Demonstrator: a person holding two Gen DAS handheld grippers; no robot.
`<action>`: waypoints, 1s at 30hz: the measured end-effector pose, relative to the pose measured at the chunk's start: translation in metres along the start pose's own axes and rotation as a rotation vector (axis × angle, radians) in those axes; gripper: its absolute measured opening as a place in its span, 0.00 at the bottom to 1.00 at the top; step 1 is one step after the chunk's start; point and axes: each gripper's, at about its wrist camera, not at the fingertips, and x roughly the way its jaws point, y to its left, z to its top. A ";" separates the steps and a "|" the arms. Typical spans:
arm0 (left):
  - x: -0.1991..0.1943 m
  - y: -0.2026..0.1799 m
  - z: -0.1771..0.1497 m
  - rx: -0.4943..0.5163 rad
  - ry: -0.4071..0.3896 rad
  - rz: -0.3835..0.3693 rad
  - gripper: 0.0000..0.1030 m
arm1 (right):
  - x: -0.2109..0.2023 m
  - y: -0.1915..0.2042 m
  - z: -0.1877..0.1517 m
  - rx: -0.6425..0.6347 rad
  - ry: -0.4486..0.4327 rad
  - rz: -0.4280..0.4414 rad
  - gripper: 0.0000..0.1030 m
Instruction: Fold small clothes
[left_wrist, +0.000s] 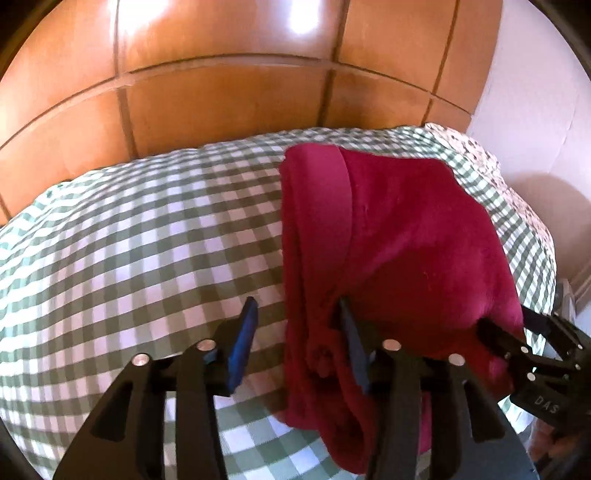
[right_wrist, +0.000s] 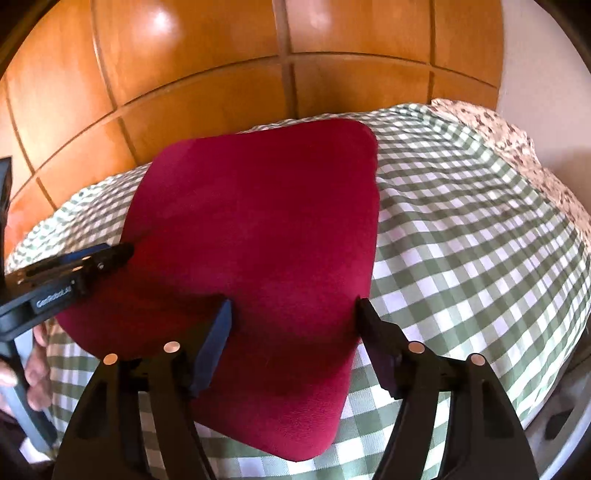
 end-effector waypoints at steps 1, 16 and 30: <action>-0.004 0.000 -0.001 -0.004 -0.010 0.009 0.51 | -0.003 0.000 0.001 0.006 0.003 -0.008 0.66; -0.079 0.008 -0.030 -0.070 -0.141 0.150 0.78 | -0.067 0.026 -0.007 0.119 -0.116 -0.223 0.89; -0.107 0.004 -0.049 -0.059 -0.184 0.216 0.93 | -0.086 0.047 -0.027 0.092 -0.162 -0.282 0.90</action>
